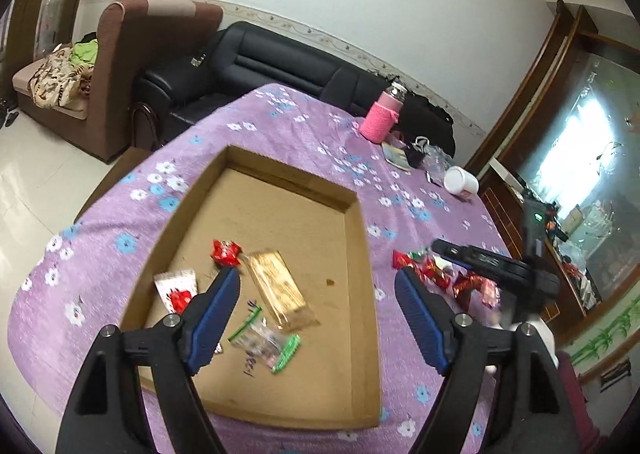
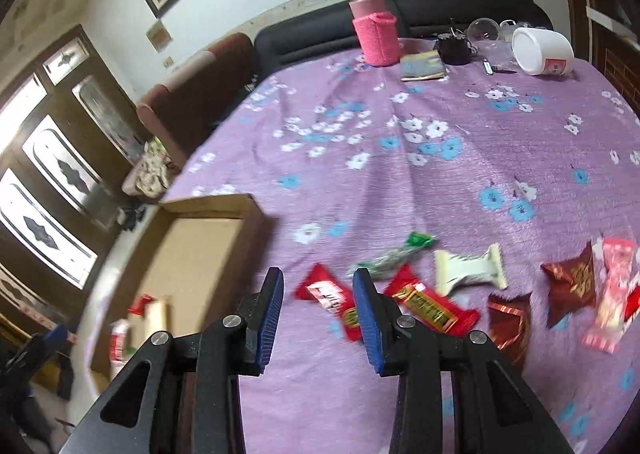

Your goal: Organize snacks

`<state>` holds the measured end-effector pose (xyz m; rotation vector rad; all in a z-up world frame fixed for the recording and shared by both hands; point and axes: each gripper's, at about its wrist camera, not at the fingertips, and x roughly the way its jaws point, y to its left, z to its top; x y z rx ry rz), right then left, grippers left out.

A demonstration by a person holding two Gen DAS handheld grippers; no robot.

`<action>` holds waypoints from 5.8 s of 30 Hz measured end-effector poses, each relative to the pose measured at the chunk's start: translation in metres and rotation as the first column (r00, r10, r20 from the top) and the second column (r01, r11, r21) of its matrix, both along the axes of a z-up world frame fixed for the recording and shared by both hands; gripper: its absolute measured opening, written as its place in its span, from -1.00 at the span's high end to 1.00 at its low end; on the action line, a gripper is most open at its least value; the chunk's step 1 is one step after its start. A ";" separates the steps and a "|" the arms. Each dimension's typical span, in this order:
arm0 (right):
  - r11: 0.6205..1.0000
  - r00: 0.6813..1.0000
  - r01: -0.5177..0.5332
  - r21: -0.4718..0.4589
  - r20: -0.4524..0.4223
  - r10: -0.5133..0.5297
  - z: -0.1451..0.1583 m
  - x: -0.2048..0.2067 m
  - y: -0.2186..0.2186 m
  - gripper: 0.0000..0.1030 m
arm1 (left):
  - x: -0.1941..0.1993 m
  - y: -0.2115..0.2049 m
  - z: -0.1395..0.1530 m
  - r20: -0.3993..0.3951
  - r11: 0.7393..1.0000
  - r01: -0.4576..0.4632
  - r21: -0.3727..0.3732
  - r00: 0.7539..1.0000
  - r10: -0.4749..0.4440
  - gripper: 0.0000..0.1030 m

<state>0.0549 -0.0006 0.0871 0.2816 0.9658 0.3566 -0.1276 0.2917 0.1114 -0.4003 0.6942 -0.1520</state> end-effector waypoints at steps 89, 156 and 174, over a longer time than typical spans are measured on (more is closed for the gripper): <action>1.000 0.995 0.032 -0.001 0.097 -0.031 -0.023 -0.066 -0.070 0.60 | 0.080 -0.192 -0.080 -0.224 0.916 0.326 0.233 0.935 -0.276 0.62; 0.961 0.945 0.228 -0.155 0.273 -0.180 0.079 -0.077 -0.075 -0.98 | 0.009 -0.042 0.055 0.193 0.996 0.070 -0.062 0.980 -0.057 -0.95; 0.999 0.997 0.038 0.017 -0.063 -0.037 -0.036 -0.041 -0.086 -0.03 | 0.009 -0.105 -0.007 0.022 0.989 0.147 0.002 0.989 -0.147 -0.95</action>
